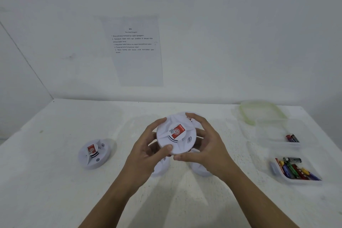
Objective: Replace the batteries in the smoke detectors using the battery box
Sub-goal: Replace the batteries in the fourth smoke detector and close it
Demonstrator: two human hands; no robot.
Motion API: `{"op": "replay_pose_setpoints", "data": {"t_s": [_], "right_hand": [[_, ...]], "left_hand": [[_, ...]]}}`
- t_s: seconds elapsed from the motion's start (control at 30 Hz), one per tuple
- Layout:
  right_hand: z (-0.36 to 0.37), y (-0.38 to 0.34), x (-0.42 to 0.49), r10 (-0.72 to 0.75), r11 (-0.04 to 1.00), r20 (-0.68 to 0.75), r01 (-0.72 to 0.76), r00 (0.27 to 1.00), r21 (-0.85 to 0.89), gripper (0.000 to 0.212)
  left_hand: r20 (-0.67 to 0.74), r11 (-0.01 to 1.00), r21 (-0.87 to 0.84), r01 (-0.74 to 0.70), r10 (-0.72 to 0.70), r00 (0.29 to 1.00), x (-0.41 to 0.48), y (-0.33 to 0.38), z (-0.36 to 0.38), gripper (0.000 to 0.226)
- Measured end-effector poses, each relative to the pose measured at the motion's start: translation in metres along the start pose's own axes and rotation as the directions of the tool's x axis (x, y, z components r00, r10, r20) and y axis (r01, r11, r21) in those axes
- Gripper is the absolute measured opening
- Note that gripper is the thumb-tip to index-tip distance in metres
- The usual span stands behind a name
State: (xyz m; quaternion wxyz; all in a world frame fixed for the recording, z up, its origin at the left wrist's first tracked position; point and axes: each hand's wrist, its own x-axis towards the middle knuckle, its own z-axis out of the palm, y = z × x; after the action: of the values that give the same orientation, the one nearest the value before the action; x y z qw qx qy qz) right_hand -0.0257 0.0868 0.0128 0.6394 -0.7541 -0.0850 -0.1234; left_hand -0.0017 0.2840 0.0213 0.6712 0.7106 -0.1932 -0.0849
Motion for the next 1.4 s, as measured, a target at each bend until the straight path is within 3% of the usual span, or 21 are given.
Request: {"op": "replay_pose_setpoints", "data": {"t_s": [0.57,0.8,1.4], "right_hand": [[0.001,-0.001,0.004,0.075,0.996,0.064,-0.078,0.995,0.052,0.092],[0.011,-0.002,0.019,0.075,0.997,0.046,-0.074,0.996,-0.008,0.088],[0.029,0.017,0.050,0.065,0.996,-0.008,-0.064,0.998,0.057,0.086]], "left_hand": [[0.035,0.997,0.072,0.018,-0.020,0.999,0.002,0.004,-0.011,0.041],[0.058,0.999,0.033,0.013,-0.015,0.998,0.009,0.007,-0.020,0.064],[0.055,0.996,0.090,0.004,-0.009,0.998,0.040,-0.004,-0.049,0.066]]}}
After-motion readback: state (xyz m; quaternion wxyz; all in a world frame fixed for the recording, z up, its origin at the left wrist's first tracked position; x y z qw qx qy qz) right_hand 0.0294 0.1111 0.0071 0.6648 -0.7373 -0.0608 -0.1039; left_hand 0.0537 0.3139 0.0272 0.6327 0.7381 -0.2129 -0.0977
